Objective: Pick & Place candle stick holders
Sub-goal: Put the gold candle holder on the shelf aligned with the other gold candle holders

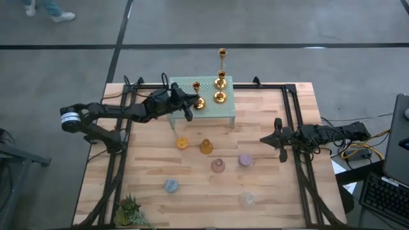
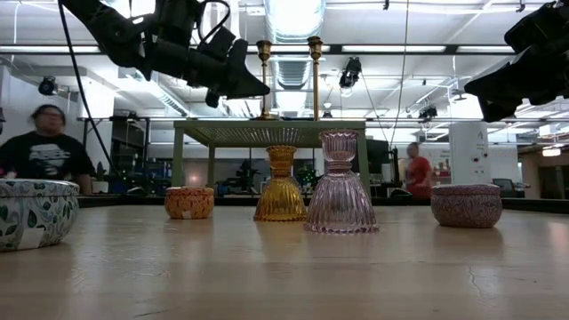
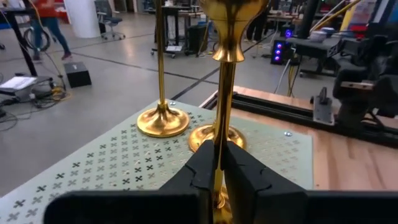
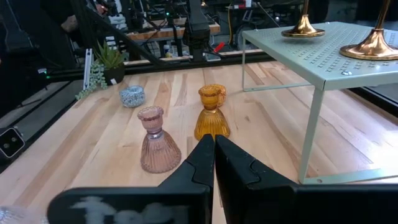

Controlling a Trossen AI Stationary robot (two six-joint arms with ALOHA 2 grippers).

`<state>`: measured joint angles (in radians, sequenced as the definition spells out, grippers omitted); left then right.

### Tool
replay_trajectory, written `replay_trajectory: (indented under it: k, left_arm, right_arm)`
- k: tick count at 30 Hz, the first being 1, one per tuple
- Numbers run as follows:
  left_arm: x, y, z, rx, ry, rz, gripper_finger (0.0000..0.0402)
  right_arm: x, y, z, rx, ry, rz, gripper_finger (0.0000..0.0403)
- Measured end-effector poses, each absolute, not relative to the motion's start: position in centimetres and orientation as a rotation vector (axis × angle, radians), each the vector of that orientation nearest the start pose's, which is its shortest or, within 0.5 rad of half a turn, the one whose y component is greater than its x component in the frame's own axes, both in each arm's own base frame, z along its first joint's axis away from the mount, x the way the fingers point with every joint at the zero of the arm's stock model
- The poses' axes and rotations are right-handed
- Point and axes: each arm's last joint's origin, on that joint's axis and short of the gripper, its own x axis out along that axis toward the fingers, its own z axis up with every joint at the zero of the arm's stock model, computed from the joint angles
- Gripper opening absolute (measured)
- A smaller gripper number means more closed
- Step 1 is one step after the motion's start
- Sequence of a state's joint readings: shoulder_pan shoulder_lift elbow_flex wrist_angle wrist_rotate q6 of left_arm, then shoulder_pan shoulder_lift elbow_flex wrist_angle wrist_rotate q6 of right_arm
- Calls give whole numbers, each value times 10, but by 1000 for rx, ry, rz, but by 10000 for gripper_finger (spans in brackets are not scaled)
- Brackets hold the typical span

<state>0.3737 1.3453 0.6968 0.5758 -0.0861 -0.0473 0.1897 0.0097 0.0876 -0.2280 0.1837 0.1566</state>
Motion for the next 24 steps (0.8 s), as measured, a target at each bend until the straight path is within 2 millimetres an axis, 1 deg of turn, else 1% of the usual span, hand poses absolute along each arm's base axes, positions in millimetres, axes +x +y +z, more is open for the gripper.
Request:
replay_trajectory:
  k: [8, 14, 21, 24]
  left_arm:
    - [272, 98, 257, -111, 17, 407, 19]
    - [280, 89, 255, -144, -15, 367, 23]
    - [307, 87, 256, -157, 1, 335, 24]
    - [319, 89, 257, -153, 4, 330, 23]
  right_arm:
    - [90, 12, 171, 129, 147, -5, 8]
    - [90, 12, 171, 128, 148, -5, 8]
    - [90, 12, 171, 128, 148, -5, 8]
    - [90, 12, 171, 129, 147, -5, 8]
